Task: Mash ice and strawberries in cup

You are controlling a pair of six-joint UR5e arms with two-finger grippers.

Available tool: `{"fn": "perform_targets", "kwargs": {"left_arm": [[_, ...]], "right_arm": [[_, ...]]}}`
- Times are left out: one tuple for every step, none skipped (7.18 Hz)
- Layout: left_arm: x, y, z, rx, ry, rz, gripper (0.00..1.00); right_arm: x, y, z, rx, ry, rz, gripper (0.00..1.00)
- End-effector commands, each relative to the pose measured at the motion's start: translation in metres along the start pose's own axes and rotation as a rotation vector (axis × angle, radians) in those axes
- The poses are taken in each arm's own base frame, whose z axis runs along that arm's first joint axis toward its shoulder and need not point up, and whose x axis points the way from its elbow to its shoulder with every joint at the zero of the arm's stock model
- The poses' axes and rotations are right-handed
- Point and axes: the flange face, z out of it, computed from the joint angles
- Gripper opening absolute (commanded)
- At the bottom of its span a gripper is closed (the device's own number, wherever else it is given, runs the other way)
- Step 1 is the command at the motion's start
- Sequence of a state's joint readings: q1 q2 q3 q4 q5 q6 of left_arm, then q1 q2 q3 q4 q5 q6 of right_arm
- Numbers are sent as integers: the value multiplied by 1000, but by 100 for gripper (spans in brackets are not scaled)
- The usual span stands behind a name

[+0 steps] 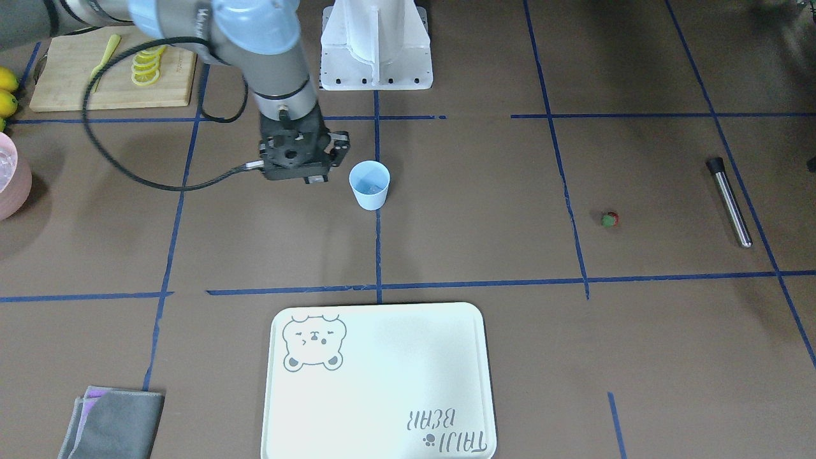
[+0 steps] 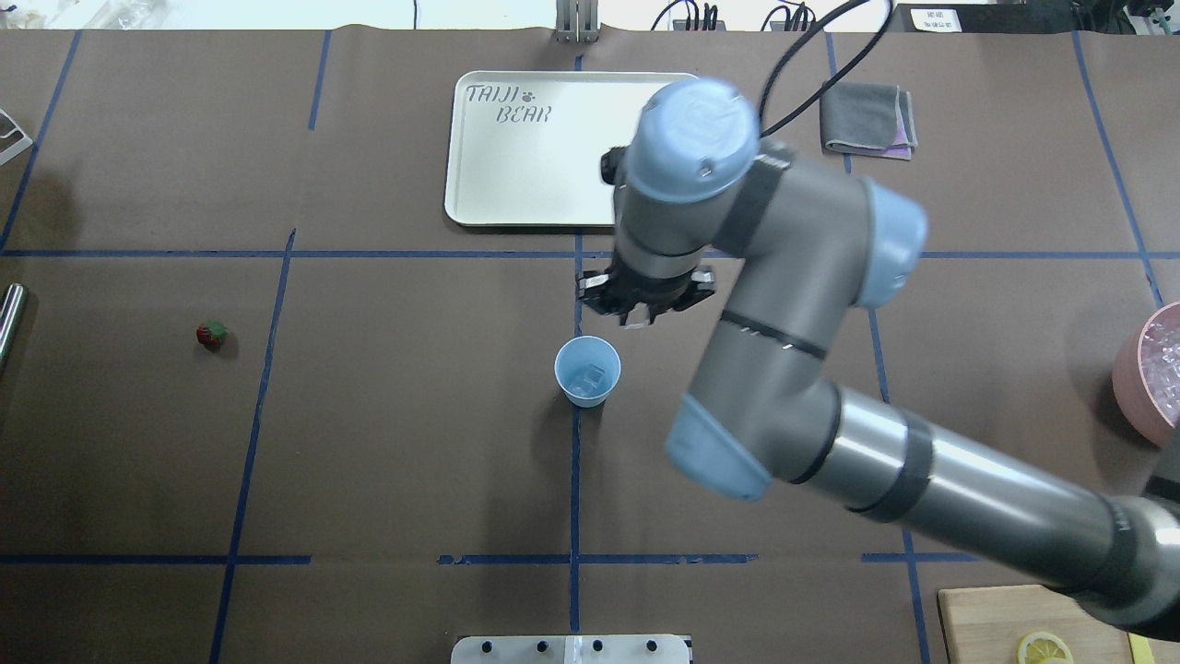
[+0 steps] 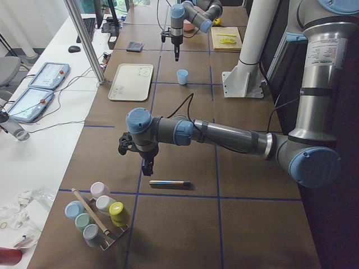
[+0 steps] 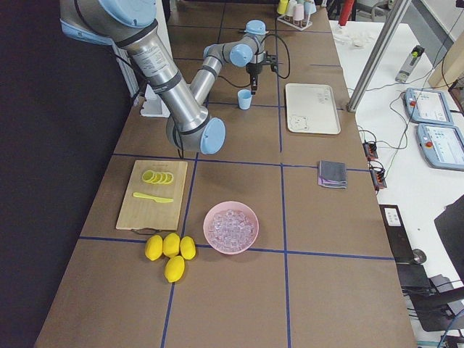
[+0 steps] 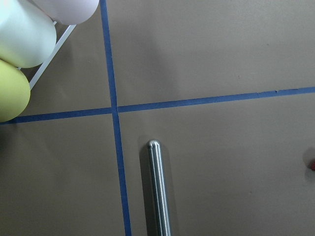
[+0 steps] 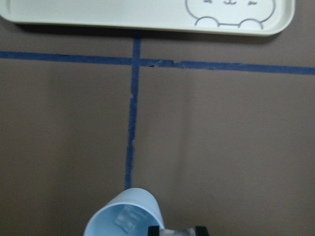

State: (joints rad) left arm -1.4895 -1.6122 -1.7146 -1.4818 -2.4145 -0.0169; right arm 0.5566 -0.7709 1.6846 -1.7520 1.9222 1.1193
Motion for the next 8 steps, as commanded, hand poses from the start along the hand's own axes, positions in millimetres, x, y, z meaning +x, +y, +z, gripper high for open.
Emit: {"fn": "perform_targets", "kwargs": {"left_arm": [[0, 0, 0, -1, 0, -1, 100], [0, 0, 0, -1, 0, -1, 100], [0, 0, 0, -1, 0, -1, 100], [0, -1, 0, 0, 0, -1, 100], [0, -1, 0, 0, 0, 0, 100], [1, -1, 0, -1, 0, 0, 100], [1, -1, 0, -1, 0, 1, 100], [1, -1, 0, 0, 0, 1, 100]], "right_arm": [[-36, 18, 27, -5, 24, 5, 0], [-38, 22, 30, -11, 25, 2, 0], [-39, 22, 29, -10, 24, 1, 1], [-39, 22, 28, -11, 22, -1, 8], [-39, 22, 27, -10, 19, -2, 42], [-40, 23, 25, -9, 16, -3, 73], [-41, 23, 23, -7, 12, -4, 90], [-41, 23, 22, -6, 10, -5, 92]]}}
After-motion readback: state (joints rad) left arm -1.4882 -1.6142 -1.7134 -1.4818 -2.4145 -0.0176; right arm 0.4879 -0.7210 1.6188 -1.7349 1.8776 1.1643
